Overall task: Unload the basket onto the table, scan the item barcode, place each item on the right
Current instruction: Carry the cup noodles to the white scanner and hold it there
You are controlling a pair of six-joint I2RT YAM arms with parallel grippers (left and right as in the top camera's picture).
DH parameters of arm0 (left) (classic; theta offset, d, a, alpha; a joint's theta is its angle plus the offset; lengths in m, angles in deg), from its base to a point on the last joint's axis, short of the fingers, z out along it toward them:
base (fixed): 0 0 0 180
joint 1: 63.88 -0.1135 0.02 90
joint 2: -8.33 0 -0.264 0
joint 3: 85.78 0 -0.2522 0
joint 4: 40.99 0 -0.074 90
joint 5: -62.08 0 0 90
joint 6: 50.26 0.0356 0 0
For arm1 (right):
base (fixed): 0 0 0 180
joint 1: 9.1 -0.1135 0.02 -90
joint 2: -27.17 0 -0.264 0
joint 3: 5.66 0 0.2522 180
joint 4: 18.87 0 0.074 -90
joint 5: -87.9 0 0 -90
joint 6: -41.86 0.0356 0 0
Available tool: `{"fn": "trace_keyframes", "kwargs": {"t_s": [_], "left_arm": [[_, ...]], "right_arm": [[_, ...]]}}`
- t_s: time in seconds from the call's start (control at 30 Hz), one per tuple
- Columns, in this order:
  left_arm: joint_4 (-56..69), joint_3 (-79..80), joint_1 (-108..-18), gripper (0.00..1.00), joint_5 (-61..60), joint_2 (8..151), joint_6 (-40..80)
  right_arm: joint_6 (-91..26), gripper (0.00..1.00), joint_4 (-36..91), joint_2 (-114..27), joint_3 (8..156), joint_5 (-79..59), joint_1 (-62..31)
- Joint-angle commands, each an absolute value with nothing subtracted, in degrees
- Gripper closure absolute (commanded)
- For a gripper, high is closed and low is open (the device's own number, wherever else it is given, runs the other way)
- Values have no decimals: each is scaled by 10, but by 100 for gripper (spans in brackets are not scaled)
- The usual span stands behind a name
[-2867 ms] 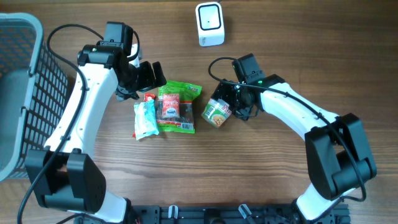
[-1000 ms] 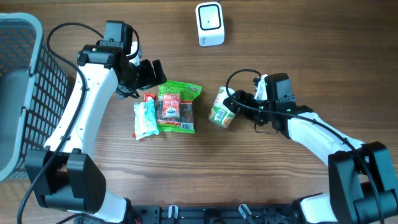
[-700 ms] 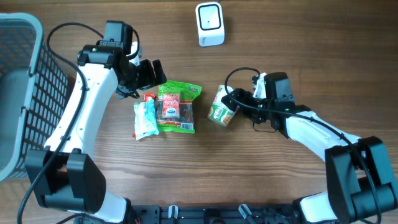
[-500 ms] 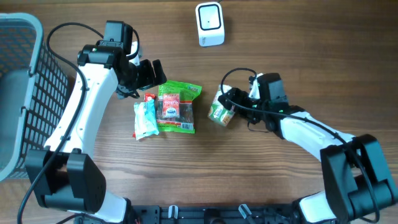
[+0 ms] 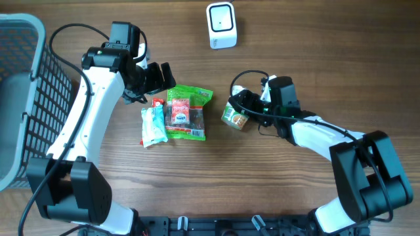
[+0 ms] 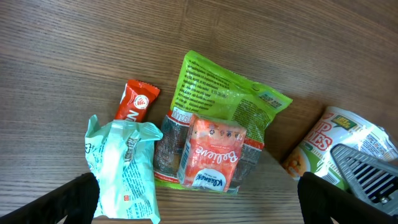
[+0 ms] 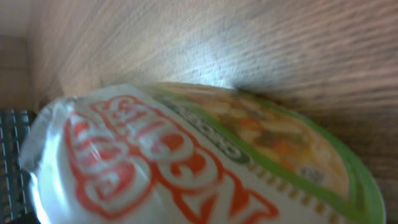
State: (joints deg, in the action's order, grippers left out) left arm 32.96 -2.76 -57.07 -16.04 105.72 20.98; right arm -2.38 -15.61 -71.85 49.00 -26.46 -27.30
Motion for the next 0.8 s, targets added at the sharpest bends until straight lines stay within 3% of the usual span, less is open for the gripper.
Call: {"fn": "trace_keyframes", "kwargs": {"t_s": [0.0, 0.07, 0.23, 0.43, 0.5, 0.77], "left_arm": [[322, -30, -569, 0, -158, 1056, 210], [321, -30, -569, 0, -158, 1056, 210], [321, -30, -569, 0, -158, 1056, 210], [320, -30, -569, 0, -164, 1056, 212], [317, -30, -572, 0, -231, 1056, 212], [306, -32, -728, 0, -259, 1054, 212]], "right_arm": [[-36, 18, -171, -726, 489, -266, -270], [-42, 23, -174, -726, 489, -275, -270], [-123, 25, -179, -644, 489, -339, -270], [-113, 27, -179, -521, 499, -621, -210], [-90, 28, -179, -512, 505, -680, -178], [-76, 32, -167, -512, 509, -678, -164]]}}
